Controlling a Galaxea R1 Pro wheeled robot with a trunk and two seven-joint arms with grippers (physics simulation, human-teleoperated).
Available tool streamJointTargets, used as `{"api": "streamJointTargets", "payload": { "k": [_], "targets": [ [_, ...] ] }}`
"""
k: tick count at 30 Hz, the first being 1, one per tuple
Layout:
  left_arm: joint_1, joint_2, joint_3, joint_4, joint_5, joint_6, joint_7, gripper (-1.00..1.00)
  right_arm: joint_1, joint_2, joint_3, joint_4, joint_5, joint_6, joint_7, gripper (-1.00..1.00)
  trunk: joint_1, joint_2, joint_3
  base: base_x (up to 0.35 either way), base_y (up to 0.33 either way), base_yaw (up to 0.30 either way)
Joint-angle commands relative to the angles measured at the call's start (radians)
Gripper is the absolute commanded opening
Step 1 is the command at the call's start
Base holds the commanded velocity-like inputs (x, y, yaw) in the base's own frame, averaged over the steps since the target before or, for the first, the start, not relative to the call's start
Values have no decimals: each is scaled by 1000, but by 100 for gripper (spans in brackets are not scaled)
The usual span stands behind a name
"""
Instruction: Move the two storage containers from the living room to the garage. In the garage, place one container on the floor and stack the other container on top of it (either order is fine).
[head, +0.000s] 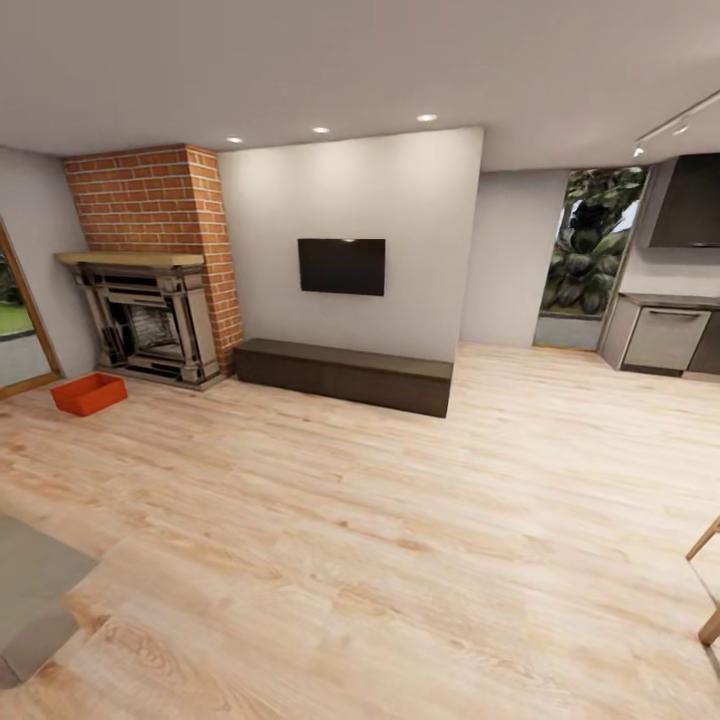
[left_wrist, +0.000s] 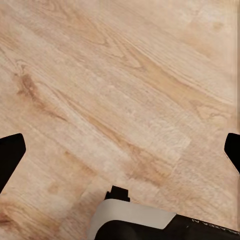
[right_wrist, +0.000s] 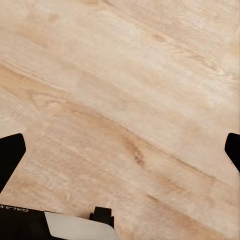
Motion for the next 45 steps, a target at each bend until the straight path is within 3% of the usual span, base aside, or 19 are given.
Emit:
{"api": "streamJointTargets", "payload": {
  "k": [1,25,45],
  "targets": [
    [-2,0,0,5,4,-7,0,100,-1,0,7,4,1,-7,0,100,1,-1,0,325,-71,0],
    [-2,0,0,5,4,-7,2,100,-1,1,7,4,0,-7,0,100,1,-1,0,325,-71,5],
    [-2,-1,0,5,4,-7,2,100,-1,1,7,4,-1,-6,0,100,1,-1,0,325,-71,241]
  ]
}}
